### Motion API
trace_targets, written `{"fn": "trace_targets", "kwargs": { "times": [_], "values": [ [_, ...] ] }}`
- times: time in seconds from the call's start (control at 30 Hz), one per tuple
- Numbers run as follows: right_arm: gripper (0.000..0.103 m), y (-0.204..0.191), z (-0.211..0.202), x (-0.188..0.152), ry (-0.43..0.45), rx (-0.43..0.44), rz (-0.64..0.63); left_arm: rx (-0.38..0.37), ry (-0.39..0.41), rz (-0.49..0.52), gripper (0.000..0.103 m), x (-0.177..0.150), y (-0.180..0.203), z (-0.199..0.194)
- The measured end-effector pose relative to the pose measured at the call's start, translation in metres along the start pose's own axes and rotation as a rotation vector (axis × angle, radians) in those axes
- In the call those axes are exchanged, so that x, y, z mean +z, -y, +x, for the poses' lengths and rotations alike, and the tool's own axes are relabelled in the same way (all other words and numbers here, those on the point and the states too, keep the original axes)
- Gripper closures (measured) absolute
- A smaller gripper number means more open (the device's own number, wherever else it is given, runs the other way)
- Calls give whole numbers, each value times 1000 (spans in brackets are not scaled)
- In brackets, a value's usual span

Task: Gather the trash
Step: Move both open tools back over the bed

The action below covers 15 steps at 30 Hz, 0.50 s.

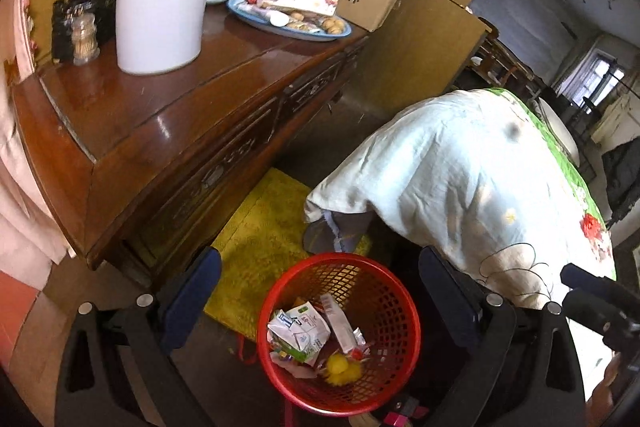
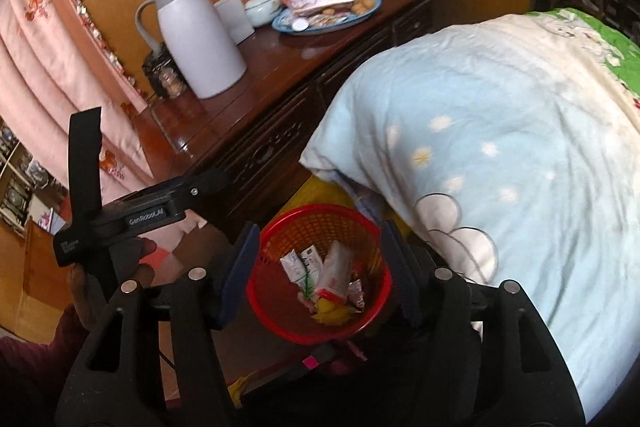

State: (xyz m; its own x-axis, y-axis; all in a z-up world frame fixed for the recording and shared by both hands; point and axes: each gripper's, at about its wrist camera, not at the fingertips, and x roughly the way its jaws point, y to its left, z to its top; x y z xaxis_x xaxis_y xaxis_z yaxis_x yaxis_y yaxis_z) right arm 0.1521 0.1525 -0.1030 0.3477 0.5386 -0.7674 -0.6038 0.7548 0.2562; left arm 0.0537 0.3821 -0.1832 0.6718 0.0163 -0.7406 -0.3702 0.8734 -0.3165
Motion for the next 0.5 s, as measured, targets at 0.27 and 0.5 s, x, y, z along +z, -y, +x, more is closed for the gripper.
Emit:
{"fn": "trace_targets", "kwargs": {
  "times": [0.27, 0.5],
  "values": [
    [36, 26, -51, -10, 113, -58, 63, 0, 69, 112, 6, 3, 40, -30],
    [31, 61, -108, -31, 237, -149, 140, -42, 128, 211, 6, 2, 84, -61]
  ]
}}
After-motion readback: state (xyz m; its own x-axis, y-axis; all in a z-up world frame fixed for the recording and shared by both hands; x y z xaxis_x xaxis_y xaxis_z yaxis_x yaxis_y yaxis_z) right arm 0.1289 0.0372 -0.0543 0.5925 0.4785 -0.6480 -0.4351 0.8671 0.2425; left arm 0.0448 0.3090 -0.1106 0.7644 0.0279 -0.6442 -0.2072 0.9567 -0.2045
